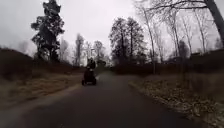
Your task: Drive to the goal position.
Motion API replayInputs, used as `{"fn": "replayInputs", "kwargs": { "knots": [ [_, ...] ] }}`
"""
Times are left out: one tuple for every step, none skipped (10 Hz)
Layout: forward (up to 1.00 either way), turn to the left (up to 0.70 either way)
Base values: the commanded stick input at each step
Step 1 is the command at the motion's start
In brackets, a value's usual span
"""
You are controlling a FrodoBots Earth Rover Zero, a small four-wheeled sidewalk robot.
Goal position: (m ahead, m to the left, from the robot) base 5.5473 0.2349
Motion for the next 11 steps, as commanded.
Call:
{"fn": "replayInputs", "kwargs": {
  "knots": [
    [0.45,0.00],
    [0.45,0.00],
    [0.45,0.00],
    [0.45,0.00],
    [0.45,0.00],
    [0.45,0.00],
    [0.45,0.00],
    [0.45,0.00],
    [0.45,0.00],
    [0.45,0.00],
    [0.45,0.00]
  ]
}}
